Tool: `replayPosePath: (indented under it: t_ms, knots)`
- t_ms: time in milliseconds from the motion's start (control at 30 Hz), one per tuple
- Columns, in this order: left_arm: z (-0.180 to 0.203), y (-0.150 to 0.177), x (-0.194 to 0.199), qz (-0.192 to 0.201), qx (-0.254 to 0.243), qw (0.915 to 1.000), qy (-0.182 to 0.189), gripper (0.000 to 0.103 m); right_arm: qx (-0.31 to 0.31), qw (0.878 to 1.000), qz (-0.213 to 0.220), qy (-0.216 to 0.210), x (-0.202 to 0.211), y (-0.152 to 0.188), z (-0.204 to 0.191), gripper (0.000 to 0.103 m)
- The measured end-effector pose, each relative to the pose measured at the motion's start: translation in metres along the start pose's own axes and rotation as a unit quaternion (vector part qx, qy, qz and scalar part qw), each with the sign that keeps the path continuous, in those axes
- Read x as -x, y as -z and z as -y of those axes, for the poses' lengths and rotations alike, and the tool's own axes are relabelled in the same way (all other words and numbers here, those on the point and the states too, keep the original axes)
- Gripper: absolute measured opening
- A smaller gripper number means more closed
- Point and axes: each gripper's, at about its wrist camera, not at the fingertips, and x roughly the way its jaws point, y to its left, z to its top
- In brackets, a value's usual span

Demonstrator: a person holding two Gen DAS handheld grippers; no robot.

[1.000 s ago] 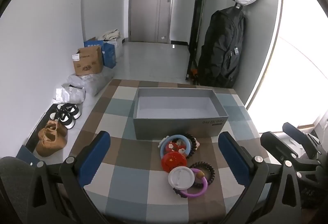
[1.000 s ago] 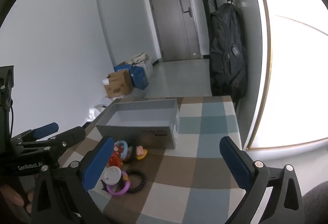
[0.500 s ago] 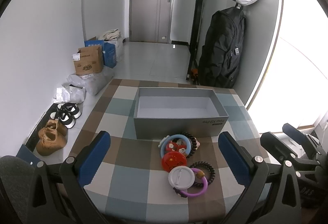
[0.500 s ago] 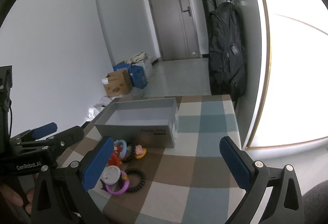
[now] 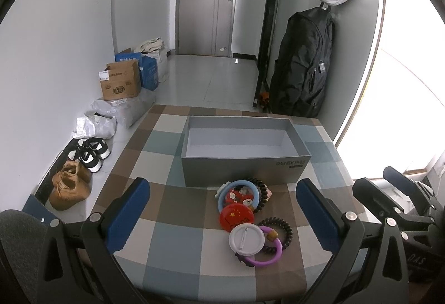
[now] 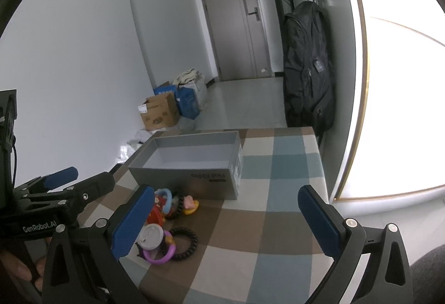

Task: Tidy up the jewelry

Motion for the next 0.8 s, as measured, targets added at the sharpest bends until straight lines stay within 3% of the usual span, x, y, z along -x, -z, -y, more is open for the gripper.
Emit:
replayPosePath:
  t_ms: [800]
  knots:
    - [0.001, 0.001, -0.01, -0.025, 0.003, 0.9996, 0.011, 0.102, 0.001, 1.0, -0.004, 0.004, -0.002, 0.003, 0.0, 0.103]
